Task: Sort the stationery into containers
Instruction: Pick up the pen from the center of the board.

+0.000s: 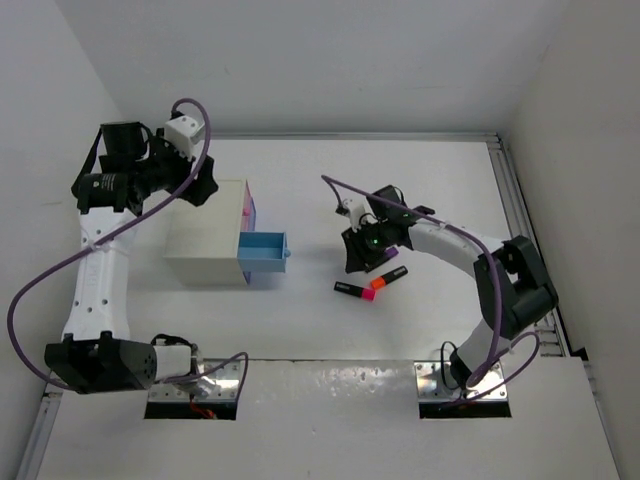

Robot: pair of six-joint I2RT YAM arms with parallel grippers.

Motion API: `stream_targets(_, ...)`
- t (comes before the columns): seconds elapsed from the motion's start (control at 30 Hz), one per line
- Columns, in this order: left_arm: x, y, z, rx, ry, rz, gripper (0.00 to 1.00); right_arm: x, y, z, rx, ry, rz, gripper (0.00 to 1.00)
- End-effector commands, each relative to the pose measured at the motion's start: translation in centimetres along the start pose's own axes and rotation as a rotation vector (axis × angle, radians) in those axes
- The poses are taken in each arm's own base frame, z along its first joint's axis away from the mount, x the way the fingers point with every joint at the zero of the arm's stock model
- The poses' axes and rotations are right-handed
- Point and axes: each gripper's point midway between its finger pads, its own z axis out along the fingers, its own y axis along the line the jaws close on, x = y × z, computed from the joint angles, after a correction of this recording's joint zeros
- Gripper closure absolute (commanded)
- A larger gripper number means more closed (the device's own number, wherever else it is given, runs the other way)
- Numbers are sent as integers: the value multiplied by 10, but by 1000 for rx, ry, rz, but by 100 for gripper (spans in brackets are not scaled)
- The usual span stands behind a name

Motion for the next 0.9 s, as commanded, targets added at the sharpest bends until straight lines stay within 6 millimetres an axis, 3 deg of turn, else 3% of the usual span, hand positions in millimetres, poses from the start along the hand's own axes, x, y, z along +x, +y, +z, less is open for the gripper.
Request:
stream_targets(0.0, -28, -26, -4, 66, -107, 78, 19, 42, -26, -5, 136, 153, -160, 70)
stream_targets(0.17, -32, -47, -7, 83, -140, 123, 18, 40, -30, 5, 193, 179, -220, 66)
stream_targets(0.43, -30, -56, -11, 51, -151, 146, 15, 61, -20, 25, 207, 277, -330, 56)
stream_targets(0.63, -27, -64, -9, 68, -151, 151, 6, 69, -22, 37, 217, 329, -373, 56)
stream_targets(0.8, -25, -73, -8, 86, -163, 203, 4, 77, -31, 43, 242, 374, -402, 62)
stream_targets(0.83, -25, -77, -9, 96, -166, 217, 5, 80, -33, 44, 243, 384, -397, 66)
stream_targets(0.87, -26, -81, -11, 108, -174, 252, 6, 80, -33, 44, 242, 385, -394, 77)
